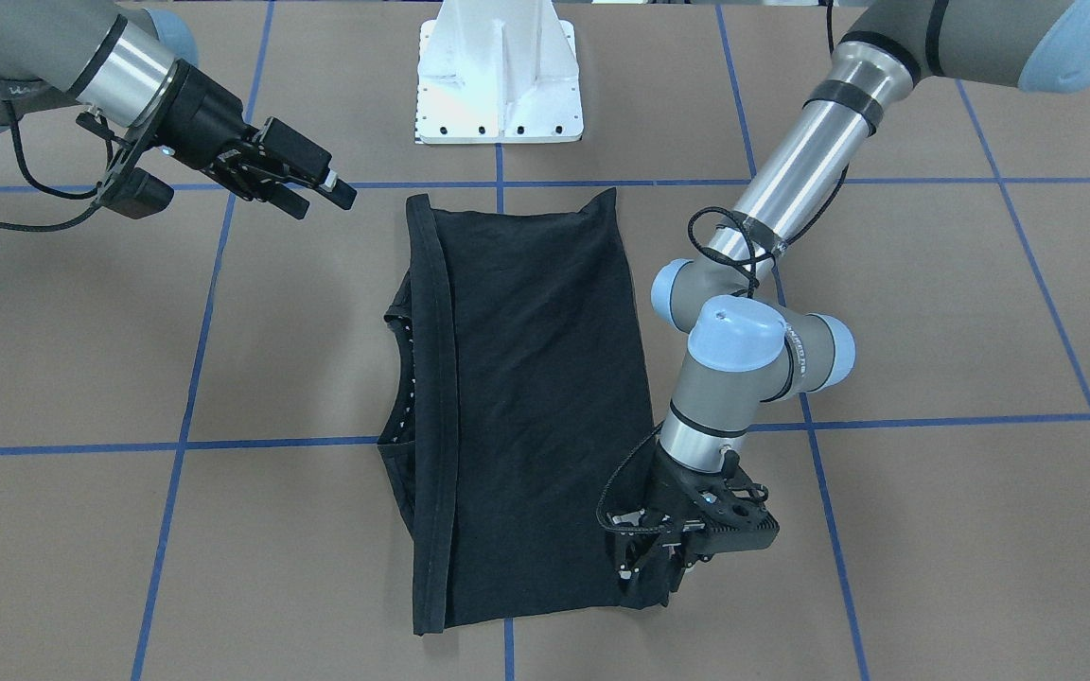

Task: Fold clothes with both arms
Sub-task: 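Release the shirt with the left gripper while the right gripper approaches its side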

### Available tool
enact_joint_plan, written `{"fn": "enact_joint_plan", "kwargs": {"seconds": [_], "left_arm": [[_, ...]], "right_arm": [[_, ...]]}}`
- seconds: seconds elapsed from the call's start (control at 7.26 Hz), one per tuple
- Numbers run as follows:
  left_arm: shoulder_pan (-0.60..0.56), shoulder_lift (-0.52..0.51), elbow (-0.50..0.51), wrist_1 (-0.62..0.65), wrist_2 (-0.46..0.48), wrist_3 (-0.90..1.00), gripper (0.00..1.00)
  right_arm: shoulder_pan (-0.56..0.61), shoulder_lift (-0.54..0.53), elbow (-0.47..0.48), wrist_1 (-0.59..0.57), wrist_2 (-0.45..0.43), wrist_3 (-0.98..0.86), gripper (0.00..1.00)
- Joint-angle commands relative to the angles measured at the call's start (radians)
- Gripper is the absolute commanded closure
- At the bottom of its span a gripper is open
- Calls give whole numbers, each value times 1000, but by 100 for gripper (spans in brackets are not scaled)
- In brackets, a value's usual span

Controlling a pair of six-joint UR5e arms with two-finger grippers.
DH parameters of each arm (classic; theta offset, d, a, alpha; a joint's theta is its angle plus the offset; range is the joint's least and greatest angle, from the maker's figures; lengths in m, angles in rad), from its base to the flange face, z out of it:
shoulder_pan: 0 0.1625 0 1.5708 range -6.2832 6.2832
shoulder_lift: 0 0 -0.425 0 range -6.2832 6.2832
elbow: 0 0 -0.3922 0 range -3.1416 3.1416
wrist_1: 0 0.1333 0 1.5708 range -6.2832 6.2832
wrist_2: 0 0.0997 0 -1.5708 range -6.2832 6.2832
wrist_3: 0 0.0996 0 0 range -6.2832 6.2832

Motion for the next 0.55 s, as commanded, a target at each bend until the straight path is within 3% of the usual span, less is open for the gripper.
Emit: {"fn": "enact_joint_plan", "kwargs": {"seconds": [0.0,0.14,0.28,0.41], "left_arm": [[-42,3,-21,-4,-7,-10,0],[-65,26,-59,-2,-30,-3,0],[-80,109,-158,-1,-73,0,0],[-117,160,-237,8,-176,-3,0]], "right_arm": [[9,4,2,-3,-6,1,0],[16,8,0,-4,-11,0,0],[16,9,-1,-9,-44,-2,0],[13,5,-6,-23,-73,-55,0]]}}
